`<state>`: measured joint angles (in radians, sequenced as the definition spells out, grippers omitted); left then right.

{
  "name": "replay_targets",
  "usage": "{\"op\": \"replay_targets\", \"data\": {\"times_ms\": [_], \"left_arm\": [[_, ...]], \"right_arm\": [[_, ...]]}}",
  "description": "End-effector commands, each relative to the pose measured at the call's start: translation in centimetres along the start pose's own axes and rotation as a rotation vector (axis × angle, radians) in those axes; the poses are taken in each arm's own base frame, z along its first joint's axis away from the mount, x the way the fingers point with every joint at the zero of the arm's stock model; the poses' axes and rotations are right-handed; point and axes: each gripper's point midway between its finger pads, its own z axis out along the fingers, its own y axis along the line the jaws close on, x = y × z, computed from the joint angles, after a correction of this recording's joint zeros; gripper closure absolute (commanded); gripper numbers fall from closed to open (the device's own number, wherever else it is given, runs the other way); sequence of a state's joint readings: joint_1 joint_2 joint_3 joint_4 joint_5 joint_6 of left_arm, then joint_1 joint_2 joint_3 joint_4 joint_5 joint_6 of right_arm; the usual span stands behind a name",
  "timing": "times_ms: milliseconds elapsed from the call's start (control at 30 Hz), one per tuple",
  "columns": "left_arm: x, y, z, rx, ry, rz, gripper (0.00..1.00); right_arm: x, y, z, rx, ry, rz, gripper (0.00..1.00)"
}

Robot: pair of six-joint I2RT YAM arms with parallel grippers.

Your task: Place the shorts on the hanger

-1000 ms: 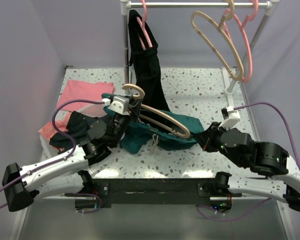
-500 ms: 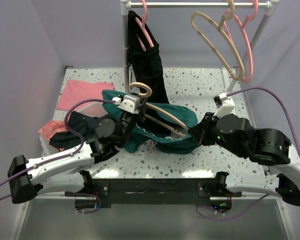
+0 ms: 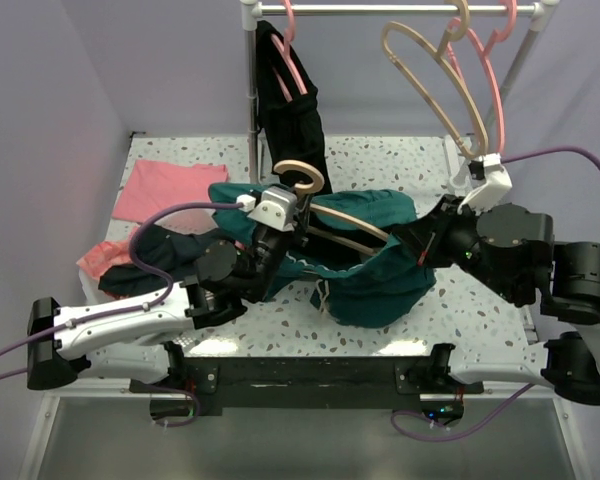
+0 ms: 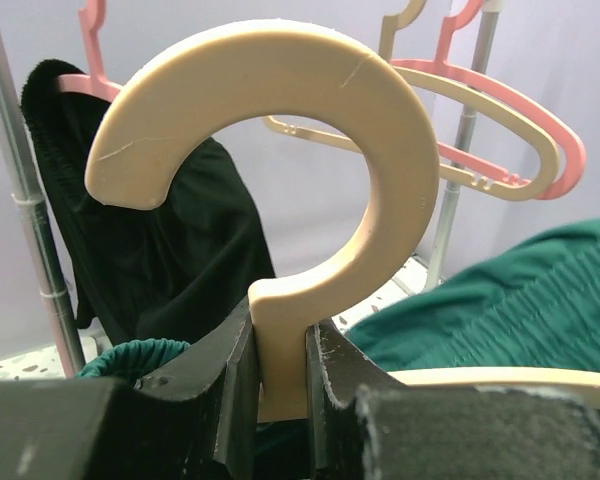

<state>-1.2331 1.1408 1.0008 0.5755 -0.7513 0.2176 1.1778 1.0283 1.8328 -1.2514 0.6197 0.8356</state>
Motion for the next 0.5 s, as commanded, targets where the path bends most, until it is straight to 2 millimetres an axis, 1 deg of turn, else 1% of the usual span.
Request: {"op": "replay_targets", "data": {"times_ms": [0, 100, 133, 167, 233, 267, 300, 333, 367, 400, 433, 467], "left_arm": [[-1.5, -1.2, 0.2, 0.010, -0.024, -0.001, 1.00], [-1.5, -2.2, 0.3, 0.030, -0.020, 0.002, 1.00], [-1.2, -2.7, 0.3, 0.036, -0.013, 0.008, 1.00], [-1.3, -2.8, 0.5, 0.031, -0.014, 0.002, 1.00], [-1.5, -2.6, 0.7, 0.007, -0.008, -0.012, 1.00], [-1.8, -2.6, 0.8, 0.006, -0.007, -0.013, 1.00], [-2.1, -2.9, 0.9, 0.022, -0.002, -0.010, 1.00], [-2.2, -3.5, 1.1, 0.043, 0.011, -0.019, 1.00], [-2.9, -3.7, 1.3, 0.060, 0.032, -0.009, 1.00], [-3.3, -4.0, 1.5, 0.078, 0.041, -0.011, 1.00], [-3.4, -4.5, 1.7, 0.092, 0.057, -0.039, 1.00], [-3.7, -4.6, 1.9, 0.113, 0.086, -0.039, 1.00]], "right_arm": [[-2.5, 1.1, 0.2, 0.002, -0.082, 0.005, 0.97], [-1.2, 1.5, 1.6, 0.027, -0.045, -0.039, 0.98], [-1.4, 1.3, 1.8, 0.043, -0.054, -0.053, 0.97], [-1.3, 1.0, 1.9, 0.058, -0.050, -0.067, 0.97], [-1.7, 0.9, 1.8, 0.071, -0.063, -0.071, 0.96], [-1.9, 0.8, 1.6, 0.068, -0.066, -0.070, 0.94], [-1.9, 0.6, 1.2, 0.056, -0.067, -0.070, 0.87], [-1.9, 0.6, 0.9, 0.042, -0.064, -0.089, 0.81], [-1.6, 1.1, 0.7, 0.007, -0.044, -0.100, 0.75], [-1.6, 1.4, 0.5, -0.020, -0.034, -0.115, 0.65], [-1.5, 1.7, 0.2, -0.050, -0.026, -0.160, 0.61], [-1.3, 2.5, 0.0, -0.099, -0.008, -0.179, 0.55]]}}
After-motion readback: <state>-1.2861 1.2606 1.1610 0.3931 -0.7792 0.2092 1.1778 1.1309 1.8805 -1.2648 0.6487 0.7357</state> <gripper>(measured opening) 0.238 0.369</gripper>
